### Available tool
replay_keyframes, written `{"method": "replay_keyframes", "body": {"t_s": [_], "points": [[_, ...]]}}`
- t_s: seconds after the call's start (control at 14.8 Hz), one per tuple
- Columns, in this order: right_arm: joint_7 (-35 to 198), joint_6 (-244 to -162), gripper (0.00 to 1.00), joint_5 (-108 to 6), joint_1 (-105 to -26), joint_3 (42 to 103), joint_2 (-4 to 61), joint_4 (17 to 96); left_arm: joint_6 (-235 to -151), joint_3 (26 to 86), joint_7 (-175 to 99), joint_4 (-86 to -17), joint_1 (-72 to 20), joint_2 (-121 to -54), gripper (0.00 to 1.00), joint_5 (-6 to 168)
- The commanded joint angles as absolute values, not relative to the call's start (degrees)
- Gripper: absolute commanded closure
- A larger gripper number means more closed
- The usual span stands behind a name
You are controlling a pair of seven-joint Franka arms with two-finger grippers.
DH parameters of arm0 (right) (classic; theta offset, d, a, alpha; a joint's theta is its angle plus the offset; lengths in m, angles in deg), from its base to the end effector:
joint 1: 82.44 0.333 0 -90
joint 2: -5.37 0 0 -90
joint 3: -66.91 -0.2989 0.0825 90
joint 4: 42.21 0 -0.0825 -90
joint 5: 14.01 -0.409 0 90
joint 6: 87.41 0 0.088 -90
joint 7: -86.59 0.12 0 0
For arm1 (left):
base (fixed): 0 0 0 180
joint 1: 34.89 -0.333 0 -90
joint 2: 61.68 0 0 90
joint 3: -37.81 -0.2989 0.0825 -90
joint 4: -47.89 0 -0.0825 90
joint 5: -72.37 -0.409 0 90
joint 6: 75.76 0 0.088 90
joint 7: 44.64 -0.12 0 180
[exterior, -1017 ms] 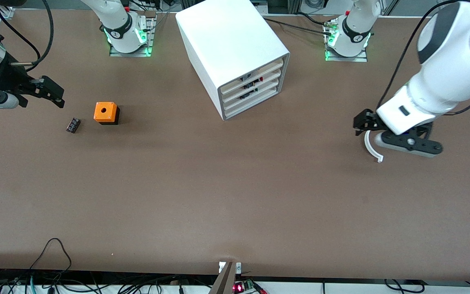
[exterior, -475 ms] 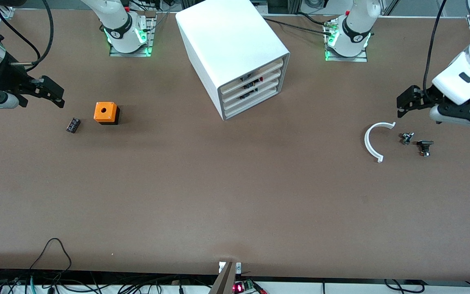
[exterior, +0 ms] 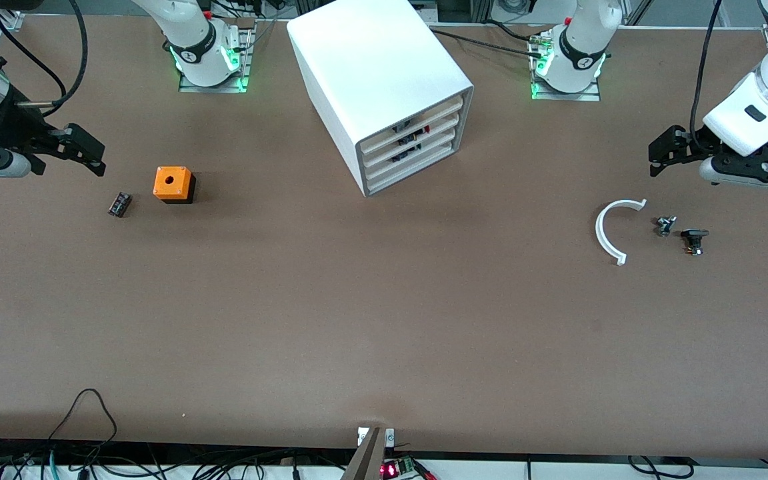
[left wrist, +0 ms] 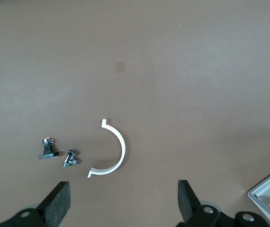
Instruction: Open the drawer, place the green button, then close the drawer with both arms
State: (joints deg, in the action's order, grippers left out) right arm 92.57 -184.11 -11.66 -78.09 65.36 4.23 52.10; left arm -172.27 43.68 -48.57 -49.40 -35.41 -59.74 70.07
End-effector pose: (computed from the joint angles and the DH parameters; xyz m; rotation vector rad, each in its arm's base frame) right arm 0.5821 0.0558 0.5790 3.1051 0.0033 0.1018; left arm 0.5755 -0.0502 0.5603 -3.0876 0.2570 -0.0319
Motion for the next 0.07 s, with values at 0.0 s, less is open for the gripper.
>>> {"method": "replay_keyframes", "body": {"t_s": [0.0], "points": [[92.22, -182.77, 0.0, -11.64, -78.22, 65.25, 4.75, 50.6, -172.26, 42.91, -49.82, -49.06, -34.53, -59.57, 0.0, 71.23]]}}
